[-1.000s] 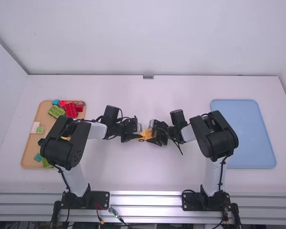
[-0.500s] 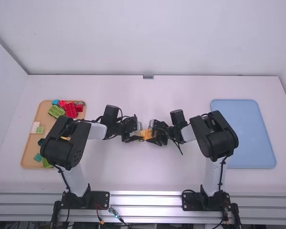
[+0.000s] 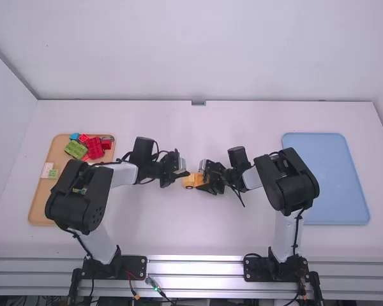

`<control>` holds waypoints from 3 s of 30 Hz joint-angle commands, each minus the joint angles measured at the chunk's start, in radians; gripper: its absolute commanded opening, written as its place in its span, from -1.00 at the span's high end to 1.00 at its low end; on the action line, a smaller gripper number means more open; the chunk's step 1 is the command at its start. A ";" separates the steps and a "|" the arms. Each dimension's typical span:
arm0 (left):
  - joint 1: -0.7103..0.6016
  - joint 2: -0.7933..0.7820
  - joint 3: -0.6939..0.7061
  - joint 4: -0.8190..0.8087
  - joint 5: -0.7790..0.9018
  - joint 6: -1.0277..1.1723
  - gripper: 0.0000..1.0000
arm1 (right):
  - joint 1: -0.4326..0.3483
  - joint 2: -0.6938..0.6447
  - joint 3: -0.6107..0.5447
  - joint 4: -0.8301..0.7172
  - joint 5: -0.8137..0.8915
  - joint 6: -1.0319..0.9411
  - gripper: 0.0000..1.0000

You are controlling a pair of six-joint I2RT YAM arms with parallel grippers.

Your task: Assemble lego blocks to make yellow taxi

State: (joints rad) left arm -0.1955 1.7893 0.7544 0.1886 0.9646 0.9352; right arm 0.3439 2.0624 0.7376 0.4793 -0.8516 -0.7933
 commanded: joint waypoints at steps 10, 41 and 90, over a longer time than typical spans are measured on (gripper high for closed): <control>-0.010 0.106 0.032 0.003 -0.013 -0.003 0.96 | 0.003 0.014 0.002 -0.015 0.038 0.004 0.10; -0.029 -0.005 0.226 -0.257 -0.037 -0.003 0.33 | 0.003 0.014 0.002 -0.012 0.038 0.004 0.12; 0.586 -0.111 0.489 -0.901 -0.946 -0.713 -0.97 | 0.005 -0.597 0.181 -0.729 0.464 -0.146 -0.98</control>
State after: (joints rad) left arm 0.3328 1.6447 1.1591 -0.6613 0.0380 0.0132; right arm 0.3450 1.4776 0.8986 -0.2642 -0.3824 -0.9428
